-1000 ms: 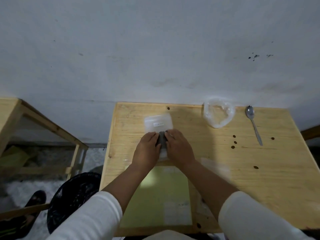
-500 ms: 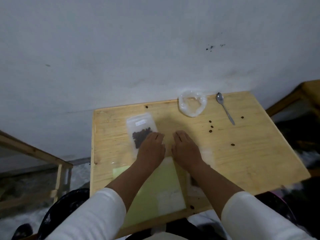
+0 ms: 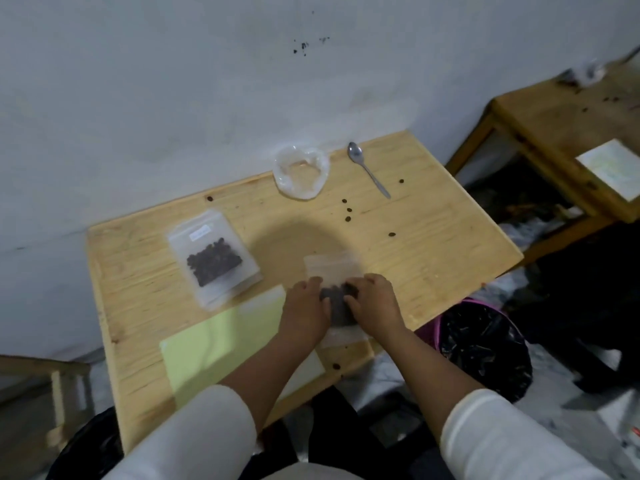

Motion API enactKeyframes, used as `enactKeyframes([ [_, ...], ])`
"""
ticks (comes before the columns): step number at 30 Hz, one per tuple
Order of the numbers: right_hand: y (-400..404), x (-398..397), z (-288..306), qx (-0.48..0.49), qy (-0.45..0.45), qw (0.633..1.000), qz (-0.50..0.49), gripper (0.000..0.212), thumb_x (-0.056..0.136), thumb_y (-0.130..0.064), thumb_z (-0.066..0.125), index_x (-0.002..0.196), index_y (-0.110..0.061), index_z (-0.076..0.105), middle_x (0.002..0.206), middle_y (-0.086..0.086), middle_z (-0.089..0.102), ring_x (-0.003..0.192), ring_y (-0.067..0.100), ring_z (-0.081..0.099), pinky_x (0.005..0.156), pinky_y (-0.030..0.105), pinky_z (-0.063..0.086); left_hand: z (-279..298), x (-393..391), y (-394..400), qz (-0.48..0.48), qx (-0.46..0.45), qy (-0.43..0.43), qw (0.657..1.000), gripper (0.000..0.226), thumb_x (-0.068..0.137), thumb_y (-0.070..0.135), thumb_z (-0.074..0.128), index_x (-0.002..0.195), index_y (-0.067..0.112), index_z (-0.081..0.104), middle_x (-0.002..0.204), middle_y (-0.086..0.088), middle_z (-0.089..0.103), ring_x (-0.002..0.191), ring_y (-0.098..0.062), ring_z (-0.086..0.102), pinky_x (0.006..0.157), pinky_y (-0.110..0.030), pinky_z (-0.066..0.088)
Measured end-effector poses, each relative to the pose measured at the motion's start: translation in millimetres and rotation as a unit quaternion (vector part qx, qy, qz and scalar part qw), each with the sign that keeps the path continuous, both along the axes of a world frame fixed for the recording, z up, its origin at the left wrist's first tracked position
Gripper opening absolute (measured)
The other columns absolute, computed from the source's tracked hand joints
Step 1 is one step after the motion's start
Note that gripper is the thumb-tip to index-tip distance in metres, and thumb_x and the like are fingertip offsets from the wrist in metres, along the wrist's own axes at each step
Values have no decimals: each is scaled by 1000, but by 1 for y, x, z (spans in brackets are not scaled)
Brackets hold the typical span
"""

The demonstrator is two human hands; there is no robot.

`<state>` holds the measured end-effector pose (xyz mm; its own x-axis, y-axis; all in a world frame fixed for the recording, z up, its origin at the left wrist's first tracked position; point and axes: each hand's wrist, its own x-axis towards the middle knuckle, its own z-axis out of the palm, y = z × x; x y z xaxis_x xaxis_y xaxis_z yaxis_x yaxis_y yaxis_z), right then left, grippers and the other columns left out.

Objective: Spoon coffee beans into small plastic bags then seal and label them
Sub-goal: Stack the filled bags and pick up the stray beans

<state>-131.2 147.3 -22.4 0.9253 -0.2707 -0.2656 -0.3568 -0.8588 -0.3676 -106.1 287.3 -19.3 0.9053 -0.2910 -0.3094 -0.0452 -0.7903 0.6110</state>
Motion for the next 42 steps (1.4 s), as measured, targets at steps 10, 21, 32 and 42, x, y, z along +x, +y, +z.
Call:
enactKeyframes([
  [10, 2, 13, 26, 282, -90, 947, -120, 18, 84, -9, 64, 98, -19, 72, 95, -6, 68, 84, 4, 59, 75, 15, 42, 21, 16, 17, 84, -154, 8, 984, 40, 90, 21, 56, 129, 31, 49, 127, -4, 54, 101, -17, 54, 90, -24, 41],
  [21, 55, 21, 34, 387, -44, 920, -35, 26, 88, -14, 61, 112, -22, 63, 78, 0, 64, 69, 10, 58, 60, 17, 46, 33, 20, 89, 232, -274, -34, 933, 33, 90, 30, 58, 117, 47, 51, 126, 7, 57, 111, -16, 57, 97, -43, 47],
  [32, 67, -21, 9, 141, 82, 973, 161, 21, 79, -13, 70, 100, -11, 70, 100, 5, 69, 82, 6, 55, 69, 11, 40, 27, -7, 132, 301, -314, -37, 900, 33, 91, 31, 59, 123, 33, 54, 125, 8, 53, 116, -12, 48, 96, -31, 41],
  [42, 77, 18, 67, 283, -54, 957, 31, 10, 79, -10, 70, 79, -18, 64, 73, -3, 63, 67, 10, 54, 64, 17, 44, 35, -9, 139, 279, -326, -9, 903, 44, 91, 16, 55, 129, 36, 50, 138, 4, 45, 114, -9, 45, 93, -31, 43],
])
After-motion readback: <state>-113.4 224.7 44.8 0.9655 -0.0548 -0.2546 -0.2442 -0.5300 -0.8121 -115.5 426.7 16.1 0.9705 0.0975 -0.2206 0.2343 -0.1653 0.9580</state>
